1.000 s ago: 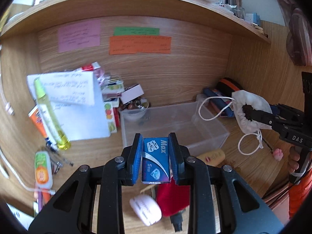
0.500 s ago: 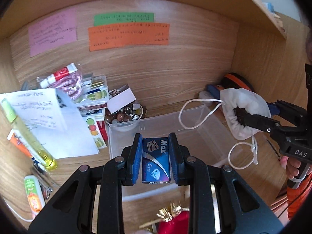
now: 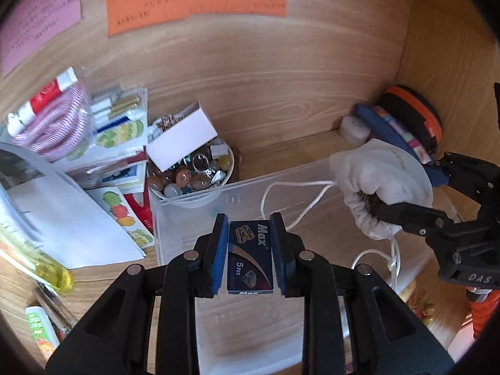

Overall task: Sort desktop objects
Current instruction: 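Carry the blue box with the left tool while the right tool carries the pouch over the clear bin, then open the left tool to drop the box while the right tool releases the pouch into the bin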

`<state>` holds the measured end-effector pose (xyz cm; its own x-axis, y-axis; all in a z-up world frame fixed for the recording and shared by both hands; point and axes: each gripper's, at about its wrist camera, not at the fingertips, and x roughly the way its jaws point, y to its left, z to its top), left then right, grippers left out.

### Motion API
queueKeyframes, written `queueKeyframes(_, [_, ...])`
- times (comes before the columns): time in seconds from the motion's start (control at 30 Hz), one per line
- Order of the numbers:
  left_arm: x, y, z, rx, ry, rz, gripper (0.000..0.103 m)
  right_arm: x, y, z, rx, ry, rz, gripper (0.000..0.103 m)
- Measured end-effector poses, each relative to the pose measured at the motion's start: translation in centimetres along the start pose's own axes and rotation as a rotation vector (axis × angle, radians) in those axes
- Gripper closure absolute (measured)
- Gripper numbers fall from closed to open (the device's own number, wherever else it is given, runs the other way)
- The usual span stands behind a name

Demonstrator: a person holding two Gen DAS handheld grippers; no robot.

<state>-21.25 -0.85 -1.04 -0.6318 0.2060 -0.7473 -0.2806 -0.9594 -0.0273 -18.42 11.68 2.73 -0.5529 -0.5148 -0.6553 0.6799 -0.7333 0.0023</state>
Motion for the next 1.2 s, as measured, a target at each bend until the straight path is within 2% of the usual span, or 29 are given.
queueKeyframes(0.33, [3.3, 0.1, -0.1, 0.025, 0.092, -0.001, 0.077, 3.8, -0.3, -0.2, -0.041, 0.098, -0.004, 0.059])
queueKeyframes(0.8, [5.6, -0.7, -0.7, 0.086, 0.174, 0.061, 0.077, 7.1, 0.8, -1.2, -0.146, 0.246, -0.038, 0.058])
queueKeyframes(1.07, [6.7, -0.6, -0.7, 0.083, 0.244, 0.053, 0.077, 7.5, 1.7, -1.3, -0.193, 0.262, -0.080, 0.053])
queueKeyframes(1.2, [6.8, -0.7, -0.7, 0.089, 0.251, 0.058, 0.076, 7.5, 1.6, -1.2, -0.189, 0.267, -0.092, 0.049])
